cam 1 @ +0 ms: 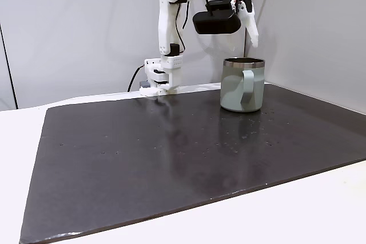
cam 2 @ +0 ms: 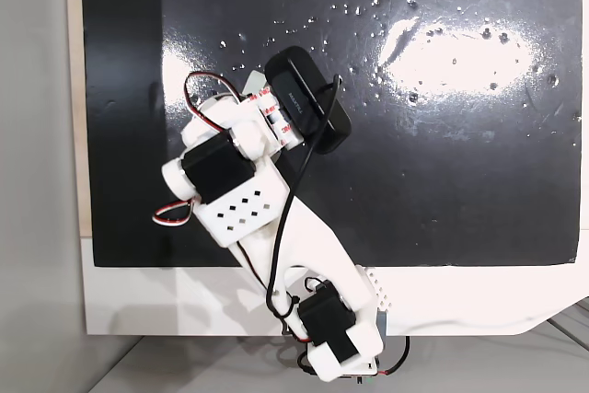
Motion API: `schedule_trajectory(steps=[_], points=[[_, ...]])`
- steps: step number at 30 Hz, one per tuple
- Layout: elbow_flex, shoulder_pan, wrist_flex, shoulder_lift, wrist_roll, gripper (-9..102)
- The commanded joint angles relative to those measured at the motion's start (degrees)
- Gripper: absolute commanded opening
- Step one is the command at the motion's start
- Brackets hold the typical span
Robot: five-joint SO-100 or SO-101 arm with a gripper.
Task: Grasp a cube and put it in the cup.
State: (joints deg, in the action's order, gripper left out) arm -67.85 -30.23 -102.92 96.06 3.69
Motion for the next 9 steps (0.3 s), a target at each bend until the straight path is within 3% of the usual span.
schedule_trajectory(steps=[1,9], points=[[0.26,-1.05,-0.18,3.08,-0.53,25],[-2.9,-2.29,-0.18,3.78,-2.2,25]])
